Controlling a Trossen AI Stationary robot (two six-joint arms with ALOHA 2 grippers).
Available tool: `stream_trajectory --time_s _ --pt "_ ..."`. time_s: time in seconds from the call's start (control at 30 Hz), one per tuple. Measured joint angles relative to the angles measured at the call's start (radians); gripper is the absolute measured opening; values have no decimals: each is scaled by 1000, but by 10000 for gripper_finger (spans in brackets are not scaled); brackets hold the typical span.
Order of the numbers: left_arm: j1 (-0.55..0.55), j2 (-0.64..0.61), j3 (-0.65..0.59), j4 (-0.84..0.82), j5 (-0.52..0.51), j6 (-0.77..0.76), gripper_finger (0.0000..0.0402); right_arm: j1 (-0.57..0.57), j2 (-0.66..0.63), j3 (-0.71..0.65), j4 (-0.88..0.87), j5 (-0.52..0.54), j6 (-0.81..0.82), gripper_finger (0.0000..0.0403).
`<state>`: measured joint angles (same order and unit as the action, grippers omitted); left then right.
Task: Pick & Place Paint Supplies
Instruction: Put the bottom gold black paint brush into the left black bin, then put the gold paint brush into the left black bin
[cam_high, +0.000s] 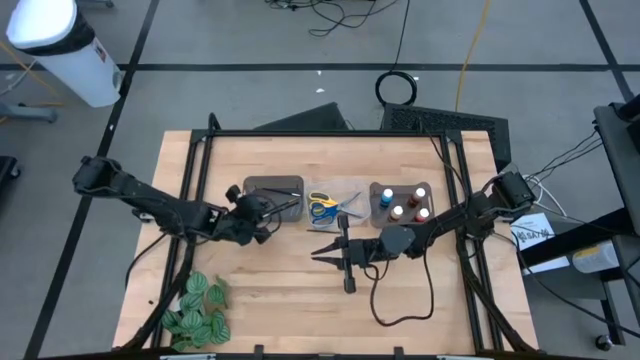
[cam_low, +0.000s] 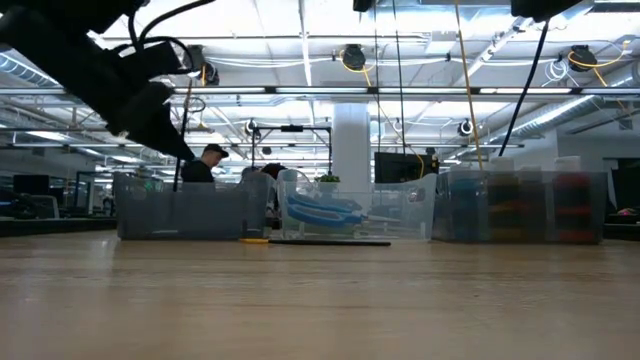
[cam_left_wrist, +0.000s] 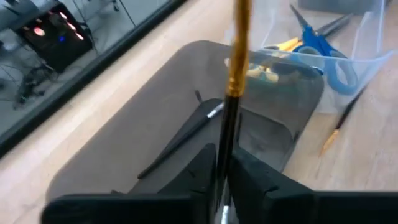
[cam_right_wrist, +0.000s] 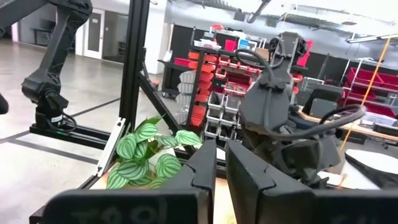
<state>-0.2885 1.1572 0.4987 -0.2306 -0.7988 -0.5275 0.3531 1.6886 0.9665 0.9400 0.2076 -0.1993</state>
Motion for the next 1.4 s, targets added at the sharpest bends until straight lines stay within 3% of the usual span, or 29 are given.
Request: stream_trajectory --time_s 0.27,0.57,0.77,0.93,1.13,1.4 --pt "22 2 0 -5 16 -21 112 0 0 0 -14 -1 4 31" --pt "21 -1 0 -5 16 -21 148 0 0 0 -60 -1 78 51" --pt "10 -34 0 29 22 -20 147 14 0 0 -304 12 82 95" --pt "9 -34 0 77 23 -18 148 20 27 -2 -603 156 212 149" --pt "9 -34 0 99 23 -19 148 -30 51 0 -851 182 365 146" --pt "10 -34 0 99 41 -17 147 -73 79 -17 -873 180 397 150"
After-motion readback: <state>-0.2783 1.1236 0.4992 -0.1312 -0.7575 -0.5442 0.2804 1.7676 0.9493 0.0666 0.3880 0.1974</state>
